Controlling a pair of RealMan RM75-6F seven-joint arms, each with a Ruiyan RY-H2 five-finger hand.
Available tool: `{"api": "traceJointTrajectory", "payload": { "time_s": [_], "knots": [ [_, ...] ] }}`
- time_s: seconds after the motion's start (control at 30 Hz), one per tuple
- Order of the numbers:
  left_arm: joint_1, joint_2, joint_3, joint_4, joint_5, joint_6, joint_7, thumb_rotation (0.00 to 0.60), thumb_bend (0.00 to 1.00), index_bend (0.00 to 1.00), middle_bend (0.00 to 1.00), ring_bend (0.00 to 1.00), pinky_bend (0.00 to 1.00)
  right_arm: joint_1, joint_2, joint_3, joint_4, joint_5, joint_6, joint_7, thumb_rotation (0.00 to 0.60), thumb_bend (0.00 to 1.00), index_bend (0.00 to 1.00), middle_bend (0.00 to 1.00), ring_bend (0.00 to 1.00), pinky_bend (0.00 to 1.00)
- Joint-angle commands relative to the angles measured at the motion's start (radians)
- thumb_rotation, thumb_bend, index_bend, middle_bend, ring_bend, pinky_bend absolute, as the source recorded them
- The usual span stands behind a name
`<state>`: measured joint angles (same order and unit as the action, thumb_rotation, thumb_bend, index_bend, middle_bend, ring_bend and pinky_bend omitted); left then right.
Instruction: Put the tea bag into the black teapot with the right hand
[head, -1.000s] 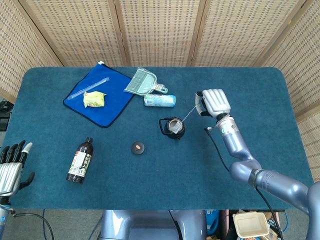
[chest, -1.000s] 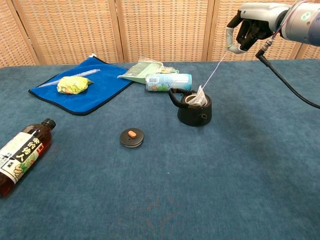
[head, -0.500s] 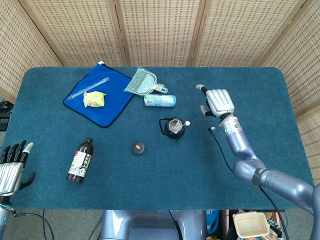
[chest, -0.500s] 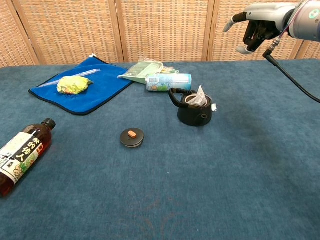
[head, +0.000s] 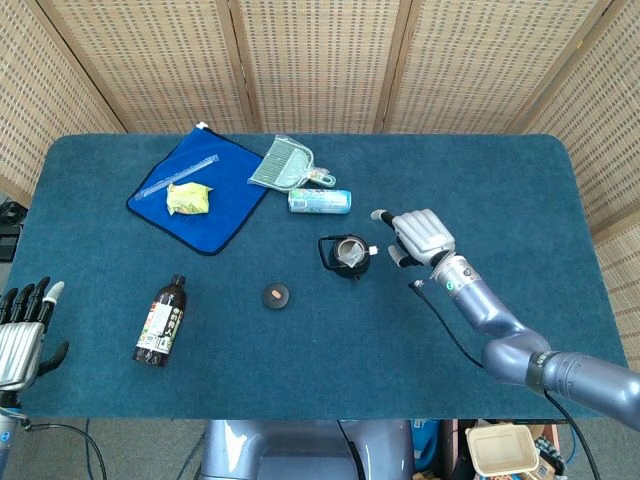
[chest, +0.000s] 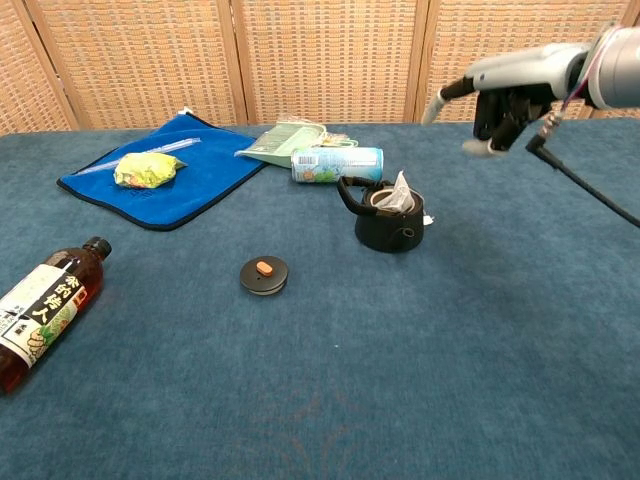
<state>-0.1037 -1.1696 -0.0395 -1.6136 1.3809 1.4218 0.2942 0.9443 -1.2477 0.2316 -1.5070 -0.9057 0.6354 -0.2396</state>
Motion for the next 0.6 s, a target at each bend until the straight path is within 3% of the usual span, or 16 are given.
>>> {"api": "traceJointTrajectory", "payload": {
  "time_s": [0.03, 0.37, 0.6],
  "knots": [
    [0.0, 0.008, -0.006, -0.005, -0.001, 0.007, 0.003, 0.6, 0.35, 0.0, 0.0, 0.0, 0.0, 0.002, 0.027, -0.029, -0.041, -0.026, -0.033, 0.012, 0.6, 0.68, 0.24, 1.0, 1.0, 1.0],
    [-0.009, 0.037, -0.021, -0.034, 0.007, 0.018, 0.003, 0.6, 0.35, 0.0, 0.0, 0.0, 0.0, 0.004, 0.038, -0.076, -0.09, -0.073, -0.053, 0.023, 0.6, 0.68, 0.24, 1.0, 1.0, 1.0],
    [-0.007, 0.036, -0.015, -0.046, 0.005, 0.017, 0.02, 0.6, 0.35, 0.0, 0.0, 0.0, 0.0, 0.017, 0.009, -0.095, -0.067, -0.08, -0.061, 0.035, 0.6, 0.68, 0.24, 1.0, 1.0, 1.0]
  ]
}}
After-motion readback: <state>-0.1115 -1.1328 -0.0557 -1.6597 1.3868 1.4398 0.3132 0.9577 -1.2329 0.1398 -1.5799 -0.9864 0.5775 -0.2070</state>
